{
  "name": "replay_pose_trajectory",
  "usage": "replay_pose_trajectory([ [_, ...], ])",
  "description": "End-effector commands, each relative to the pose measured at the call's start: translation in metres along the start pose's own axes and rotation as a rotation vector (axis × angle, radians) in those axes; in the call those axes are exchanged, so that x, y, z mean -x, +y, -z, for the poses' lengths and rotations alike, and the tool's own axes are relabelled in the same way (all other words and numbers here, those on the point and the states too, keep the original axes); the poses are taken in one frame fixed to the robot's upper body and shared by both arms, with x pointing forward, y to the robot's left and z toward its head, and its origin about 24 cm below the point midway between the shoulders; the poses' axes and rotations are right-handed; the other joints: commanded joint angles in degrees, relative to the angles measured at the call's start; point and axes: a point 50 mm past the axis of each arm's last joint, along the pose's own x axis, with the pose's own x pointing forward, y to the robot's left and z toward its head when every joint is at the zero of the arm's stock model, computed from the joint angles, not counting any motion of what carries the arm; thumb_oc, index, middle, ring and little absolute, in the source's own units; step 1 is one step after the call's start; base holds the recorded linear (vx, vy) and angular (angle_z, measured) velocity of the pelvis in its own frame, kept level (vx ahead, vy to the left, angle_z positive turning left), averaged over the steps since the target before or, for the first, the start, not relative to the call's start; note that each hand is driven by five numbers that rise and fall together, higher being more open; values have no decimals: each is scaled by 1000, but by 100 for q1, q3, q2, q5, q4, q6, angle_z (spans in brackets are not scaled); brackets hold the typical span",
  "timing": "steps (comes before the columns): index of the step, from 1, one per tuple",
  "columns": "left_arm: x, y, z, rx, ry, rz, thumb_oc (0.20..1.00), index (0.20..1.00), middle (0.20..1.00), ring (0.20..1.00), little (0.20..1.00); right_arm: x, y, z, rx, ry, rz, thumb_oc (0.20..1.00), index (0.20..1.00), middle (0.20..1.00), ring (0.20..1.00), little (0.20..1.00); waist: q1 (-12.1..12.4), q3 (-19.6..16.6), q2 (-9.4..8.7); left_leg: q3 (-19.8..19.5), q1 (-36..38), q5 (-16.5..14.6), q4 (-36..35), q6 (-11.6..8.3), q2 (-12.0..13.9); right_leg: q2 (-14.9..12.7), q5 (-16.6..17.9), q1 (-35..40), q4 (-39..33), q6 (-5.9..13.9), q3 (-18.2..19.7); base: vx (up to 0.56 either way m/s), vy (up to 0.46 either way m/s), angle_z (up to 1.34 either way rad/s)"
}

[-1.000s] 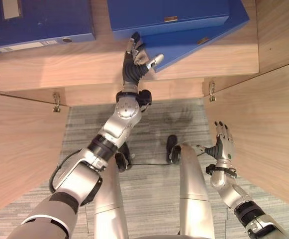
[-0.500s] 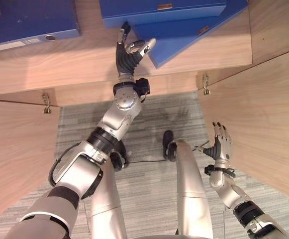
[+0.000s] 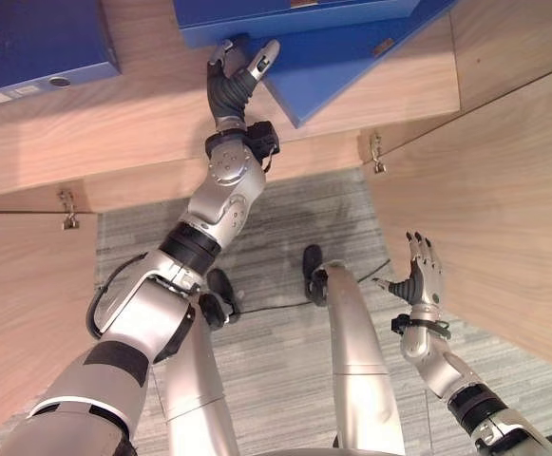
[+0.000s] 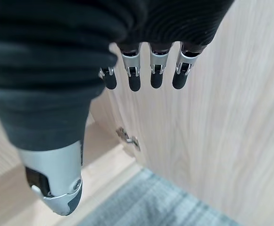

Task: Put the empty folder in the office cabinet

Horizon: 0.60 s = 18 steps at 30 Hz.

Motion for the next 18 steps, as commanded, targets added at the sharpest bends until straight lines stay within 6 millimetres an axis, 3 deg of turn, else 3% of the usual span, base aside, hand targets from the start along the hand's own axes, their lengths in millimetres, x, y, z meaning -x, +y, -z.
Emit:
replay_pose_trajectory([
  [1,-7,-31,-24,48,-69,87,1000,1000,1000,1000,1000,12,-9,5,-34,-6,14,1000,1000,1000,1000,1000,-99,-59,46,-458,-156,-76,-96,-38,133,-177,-39,121,-203,-20,-399,5,-1,-12],
  [5,-2,-42,-30,79,-85,150,1000,1000,1000,1000,1000,9,-14,-4,-33,-72,-4,1000,1000,1000,1000,1000,-118,-63,72,-468,-245,-101,-30,-33,153,-142,-42,48,-159,-26,-377,1,-12,-7],
  [8,-5,-41,-21,114,-19,111,1000,1000,1000,1000,1000,-9,-57,-66,-158,-385,187,1000,1000,1000,1000,1000,-91,-63,90,-473,-309,-71,-25,-25,150,-126,-28,-20,-150,-21,-365,2,-37,-3],
  [10,-5,-47,-19,120,1,109,1000,1000,1000,1000,1000,-9,-71,-87,-239,-470,252,1000,1000,1000,1000,1000,-69,-59,104,-467,-314,-47,-43,-13,120,-137,-29,-32,-140,-27,-367,-2,-37,2],
  [14,-14,-46,-20,129,33,77,1000,1000,1000,1000,1000,-1,-75,-107,-342,-553,236,1000,1000,1000,1000,1000,-54,-75,125,-454,-321,-45,-33,-12,127,-96,-11,-54,-131,-25,-353,7,-9,-1],
  [18,-34,-35,-43,98,-1,49,1000,1000,1000,1000,1000,5,-64,-115,-346,-611,120,1000,1000,1000,1000,1000,-11,-88,214,-432,-337,-88,19,-14,159,-73,-11,-82,-124,-8,-313,14,12,-5],
])
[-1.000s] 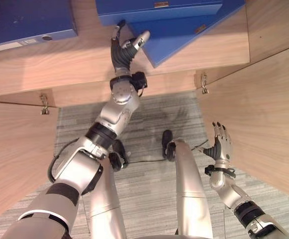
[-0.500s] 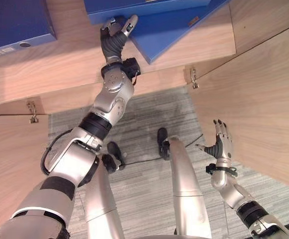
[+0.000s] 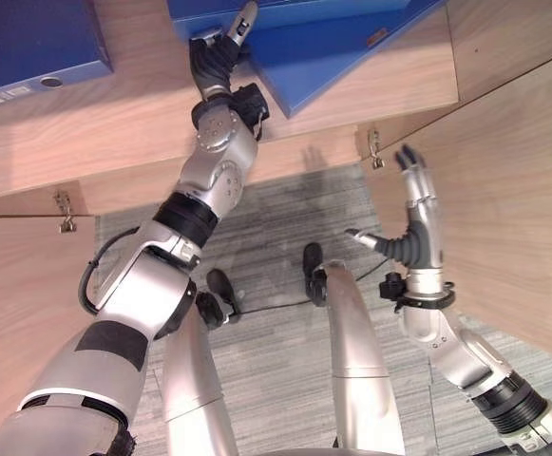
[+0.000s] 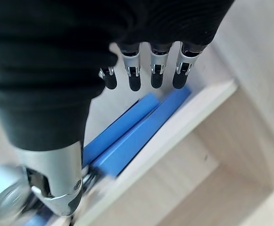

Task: Put the empty folder in the office cabinet

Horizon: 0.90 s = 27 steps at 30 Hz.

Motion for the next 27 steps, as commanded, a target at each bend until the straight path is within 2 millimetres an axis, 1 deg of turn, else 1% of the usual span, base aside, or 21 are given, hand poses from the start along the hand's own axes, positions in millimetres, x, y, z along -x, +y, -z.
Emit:
replay_pose_trajectory([
  [1,-8,-36,-32,15,-56,121,1000,1000,1000,1000,1000,2,-4,-3,-40,-25,-6,1000,1000,1000,1000,1000,-119,38,261,-572,-234,-7,-101,-91,76,-180,-71,100,-148,-3,-469,9,8,-7],
  [2,-14,-31,-39,-13,-64,101,1000,1000,1000,1000,1000,3,-1,-3,-36,-28,-43,1000,1000,1000,1000,1000,-99,27,285,-560,-244,-9,-91,-92,75,-185,-66,94,-140,-3,-460,18,-13,-5],
  [3,-21,-27,-53,-42,-95,96,1000,1000,1000,1000,1000,6,4,1,-1,-30,-128,1000,1000,1000,1000,1000,-28,25,322,-566,-281,-6,-82,-98,61,-209,-64,66,-121,-3,-456,0,0,0],
  [4,-20,-26,-54,-37,-101,107,1000,1000,1000,1000,1000,5,4,2,14,-32,-136,1000,1000,1000,1000,1000,-12,18,337,-572,-291,1,-76,-100,55,-209,-60,60,-120,-5,-465,0,0,0],
  [6,-16,-28,-51,-61,-118,150,1000,1000,1000,1000,1000,-4,-1,1,60,-71,-110,1000,1000,1000,1000,1000,50,-1,364,-572,-325,19,-74,-94,31,-225,-55,38,-116,1,-468,1,-5,4],
  [7,-12,-31,-45,-80,-113,185,1000,1000,1000,1000,1000,-11,-5,0,90,-96,-81,1000,1000,1000,1000,1000,78,-23,359,-580,-357,33,-66,-87,10,-234,-56,10,-95,4,-457,-5,-2,4],
  [8,-12,-31,-45,-80,-113,185,1000,1000,1000,1000,1000,-11,-5,0,90,-96,-81,1000,1000,1000,1000,1000,78,-23,359,-580,-357,33,-66,-87,10,-234,-56,10,-95,4,-457,0,0,0],
  [9,-9,-34,-40,-92,-102,203,1000,1000,1000,1000,1000,-20,-9,-2,110,-119,-64,1000,1000,1000,1000,1000,98,-41,340,-589,-382,43,-64,-81,-2,-256,-53,-11,-73,1,-460,-3,-23,3],
  [10,-8,-35,-39,-92,-103,214,1000,1000,1000,1000,1000,-25,-12,-3,124,-133,-51,1000,1000,1000,1000,1000,97,-49,326,-589,-384,50,-77,-82,-3,-262,-48,-10,-80,1,-463,-3,-23,6],
  [11,-8,-35,-39,-92,-103,214,1000,1000,1000,1000,1000,-25,-12,-3,124,-134,-51,1000,1000,1000,1000,1000,94,-48,328,-590,-384,51,-78,-82,-4,-263,-48,-10,-80,1,-463,-4,-16,7],
  [12,-5,-35,-35,-103,-101,252,1000,1000,1000,1000,1000,-39,-22,-4,166,-161,-21,1000,1000,1000,1000,1000,97,-78,292,-588,-373,52,-69,-78,5,-254,-44,3,-92,-3,-468,-2,-5,5],
  [14,-2,-36,-32,-142,-110,287,1000,1000,1000,1000,1000,-50,-33,-3,198,-169,22,1000,1000,1000,1000,1000,105,-92,295,-586,-372,56,-64,-68,10,-253,-30,0,-95,3,-472,0,0,0],
  [16,10,-36,-23,-299,-168,376,1000,1000,1000,1000,1000,-67,-54,0,241,-167,116,1000,1000,1000,1000,1000,156,-110,320,-588,-357,100,-125,-43,-32,-279,-21,-2,-97,2,-467,0,0,0],
  [17,15,-33,-18,-333,-180,392,1000,1000,1000,1000,1000,-70,-57,1,246,-162,135,1000,1000,1000,1000,1000,175,-113,320,-584,-347,113,-143,-36,-41,-281,-16,2,-105,0,-459,0,0,0],
  [18,18,-30,-14,-376,-198,402,1000,1000,1000,1000,1000,-73,-61,2,259,-157,148,1000,1000,1000,1000,1000,202,-105,316,-579,-329,118,-163,-29,-58,-281,-17,9,-107,-5,-452,0,0,0],
  [19,21,-22,-8,-460,-226,408,1000,1000,1000,1000,1000,-79,-66,4,281,-149,170,1000,1000,1000,1000,1000,251,-94,310,-572,-308,121,-179,-22,-83,-285,-25,24,-101,-18,-444,-21,11,3],
  [22,24,-1,3,-586,-251,378,1000,1000,1000,1000,1000,-87,-67,7,290,-136,174,1000,1000,1000,1000,1000,312,-80,291,-579,-279,129,-219,-21,-102,-285,-29,42,-111,-29,-436,0,0,0],
  [23,24,11,6,-683,-272,359,1000,1000,1000,1000,1000,-92,-68,8,309,-133,173,1000,1000,1000,1000,1000,339,-61,284,-572,-268,129,-211,-18,-108,-273,-40,59,-99,-38,-433,0,0,0],
  [24,24,12,6,-686,-273,357,1000,1000,1000,1000,1000,-92,-68,8,308,-135,171,1000,1000,1000,1000,1000,328,-61,285,-570,-263,126,-209,-18,-105,-270,-41,62,-99,-38,-431,0,0,0],
  [26,27,30,12,-770,-271,351,1000,1000,1000,1000,1000,-97,-70,10,335,-129,144,1000,1000,1000,1000,1000,389,-32,274,-571,-252,139,-237,-15,-120,-270,-28,79,-125,-47,-433,0,0,0],
  [27,27,31,12,-771,-271,349,1000,1000,1000,1000,1000,-97,-70,9,334,-131,141,1000,1000,1000,1000,1000,377,-35,278,-569,-247,141,-242,-15,-119,-269,-25,83,-130,-48,-432,0,0,0],
])
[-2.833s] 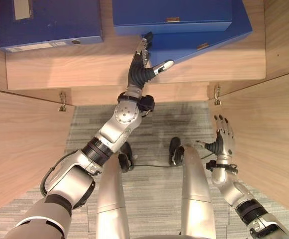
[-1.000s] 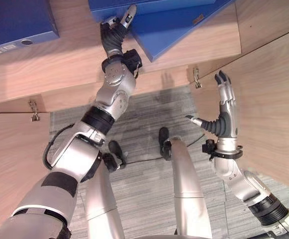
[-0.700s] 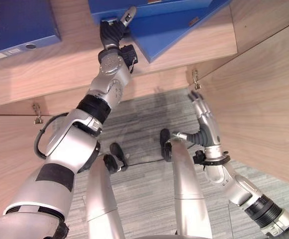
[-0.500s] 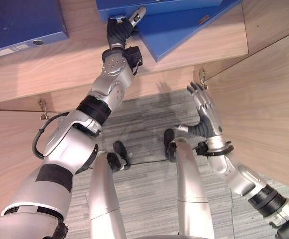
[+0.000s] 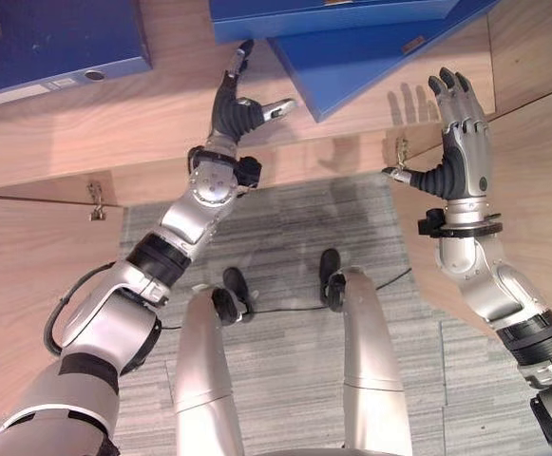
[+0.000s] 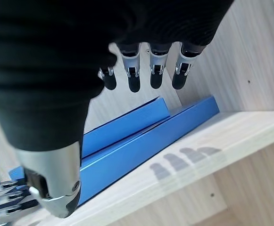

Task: Put the empty folder in the office cabinet

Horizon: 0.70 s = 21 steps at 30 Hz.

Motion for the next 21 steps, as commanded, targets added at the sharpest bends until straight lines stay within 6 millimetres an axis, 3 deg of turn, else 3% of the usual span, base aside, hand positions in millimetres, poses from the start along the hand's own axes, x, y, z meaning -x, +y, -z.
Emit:
replay_pose_trajectory([
  [1,-6,5,-6,-121,-51,6,1000,1000,1000,1000,1000,-13,-9,-14,-5,-73,23,1000,1000,1000,1000,1000,-132,119,164,-529,-21,148,-368,-15,-114,-173,26,323,-343,73,-380,0,0,0],
  [8,21,13,13,-191,-23,52,1000,1000,1000,1000,1000,-21,-14,8,96,-10,-48,1000,1000,1000,1000,1000,3,145,188,-558,-52,168,-408,-8,-190,-199,-10,308,-323,54,-378,0,0,0],
  [10,40,22,26,-223,11,85,1000,1000,1000,1000,1000,-22,-14,22,140,42,-83,1000,1000,1000,1000,1000,87,145,202,-564,-62,153,-390,-3,-210,-210,-22,300,-300,50,-384,5,-23,4],
  [15,88,37,63,-88,176,94,1000,1000,1000,1000,1000,-18,-16,42,202,126,-155,1000,1000,1000,1000,1000,256,172,243,-558,-98,143,-362,14,-266,-248,-50,269,-239,26,-387,2,-7,8],
  [21,133,52,92,-17,338,73,1000,1000,1000,1000,1000,-16,-16,48,210,157,-205,1000,1000,1000,1000,1000,395,149,276,-548,-113,167,-394,33,-307,-279,-47,242,-240,15,-382,-1,-2,6],
])
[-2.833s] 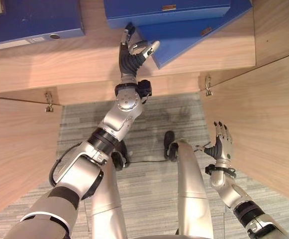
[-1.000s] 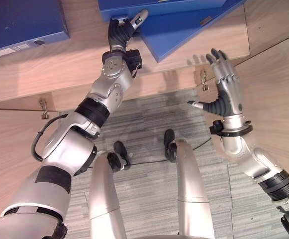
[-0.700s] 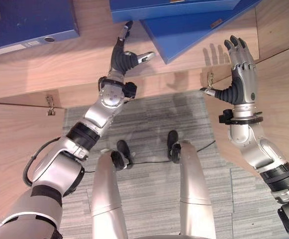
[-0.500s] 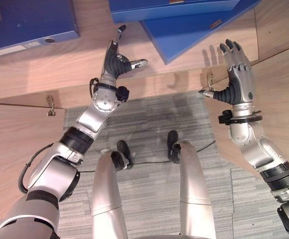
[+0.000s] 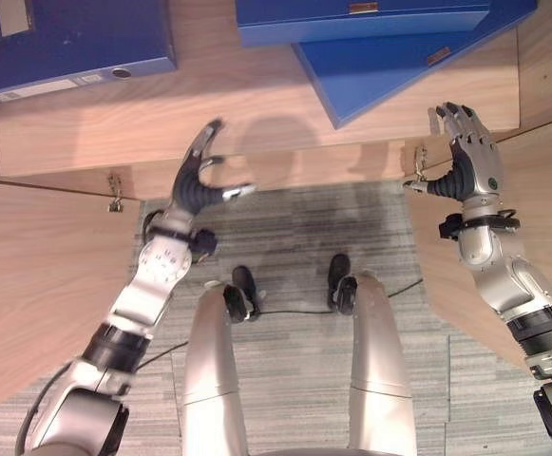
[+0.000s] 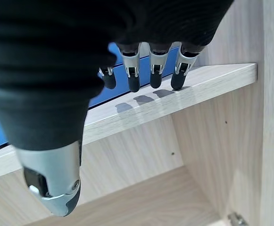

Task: Put the empty folder in the office cabinet

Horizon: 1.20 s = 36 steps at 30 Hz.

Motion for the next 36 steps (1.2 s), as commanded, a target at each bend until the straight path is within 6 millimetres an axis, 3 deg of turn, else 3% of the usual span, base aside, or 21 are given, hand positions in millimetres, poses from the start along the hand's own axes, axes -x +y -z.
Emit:
replay_pose_trajectory([
  [1,29,13,49,69,258,-32,1000,1000,1000,1000,1000,-14,-21,-4,38,-36,27,1000,1000,1000,1000,1000,1,153,209,-418,-142,162,-341,105,-173,-153,175,225,-415,108,-308,0,0,0],
  [2,41,15,61,106,325,-53,1000,1000,1000,1000,1000,-16,-18,-4,41,-25,9,1000,1000,1000,1000,1000,68,147,216,-417,-145,173,-351,110,-191,-161,176,212,-402,101,-301,0,0,0],
  [11,85,27,111,221,579,-195,1000,1000,1000,1000,1000,-30,-2,-11,65,-29,-103,1000,1000,1000,1000,1000,213,100,238,-418,-115,187,-325,127,-213,-210,128,236,-338,74,-278,5,5,2],
  [12,95,30,124,267,648,-269,1000,1000,1000,1000,1000,-31,7,-10,20,7,-158,1000,1000,1000,1000,1000,248,98,225,-429,-115,196,-318,130,-220,-223,134,233,-323,71,-273,2,-3,4],
  [13,95,30,124,269,647,-273,1000,1000,1000,1000,1000,-32,7,-11,19,4,-158,1000,1000,1000,1000,1000,231,105,230,-428,-116,196,-319,130,-221,-224,134,232,-323,71,-273,0,0,0],
  [14,108,31,139,389,733,-396,1000,1000,1000,1000,1000,-28,24,-12,-14,33,-270,1000,1000,1000,1000,1000,285,95,208,-432,-121,212,-331,132,-226,-228,135,237,-331,59,-281,0,0,0],
  [17,120,33,148,452,780,-461,1000,1000,1000,1000,1000,-27,33,-13,-1,38,-346,1000,1000,1000,1000,1000,307,92,219,-462,-139,230,-337,139,-252,-236,119,229,-318,46,-282,4,0,1],
  [18,136,31,157,505,848,-507,1000,1000,1000,1000,1000,-23,42,-14,2,46,-409,1000,1000,1000,1000,1000,376,95,219,-468,-138,242,-347,143,-268,-250,100,222,-302,40,-267,28,9,4],
  [19,151,31,168,514,925,-538,1000,1000,1000,1000,1000,-22,51,-18,13,37,-459,1000,1000,1000,1000,1000,403,82,225,-467,-138,251,-352,142,-289,-266,90,208,-287,43,-248,30,16,3],
  [23,173,32,183,499,1050,-576,1000,1000,1000,1000,1000,-24,63,-27,-7,32,-517,1000,1000,1000,1000,1000,441,84,230,-458,-139,278,-366,136,-302,-280,91,198,-274,39,-224,5,6,1],
  [24,191,27,192,482,1154,-570,1000,1000,1000,1000,1000,-25,75,-33,-52,49,-568,1000,1000,1000,1000,1000,495,80,242,-450,-136,290,-368,134,-292,-292,107,202,-272,38,-213,9,34,2],
  [26,195,26,195,482,1180,-573,1000,1000,1000,1000,1000,-25,83,-37,-79,57,-593,1000,1000,1000,1000,1000,511,91,251,-452,-134,303,-370,131,-290,-293,119,204,-270,39,-210,4,17,0],
  [30,211,21,201,501,1262,-588,1000,1000,1000,1000,1000,-20,109,-71,-171,6,-743,1000,1000,1000,1000,1000,579,123,287,-436,-157,328,-353,116,-310,-307,127,183,-231,33,-196,4,12,-3],
  [31,212,21,201,501,1262,-589,1000,1000,1000,1000,1000,-20,109,-71,-172,5,-743,1000,1000,1000,1000,1000,573,124,287,-436,-158,328,-353,116,-309,-307,127,182,-230,33,-196,11,6,-8],
  [32,215,16,202,511,1282,-582,1000,1000,1000,1000,1000,-17,116,-91,-212,-48,-796,1000,1000,1000,1000,1000,600,127,294,-428,-170,328,-341,113,-319,-302,118,171,-212,20,-186,9,0,-10],
  [35,216,15,203,515,1288,-583,1000,1000,1000,1000,1000,-17,118,-100,-231,-71,-812,1000,1000,1000,1000,1000,602,129,300,-432,-182,325,-326,111,-323,-301,114,160,-198,15,-181,11,6,-8],
  [36,216,12,203,528,1290,-585,1000,1000,1000,1000,1000,-15,121,-122,-270,-133,-844,1000,1000,1000,1000,1000,634,125,308,-428,-184,326,-316,101,-320,-294,108,162,-192,12,-182,0,0,0],
])
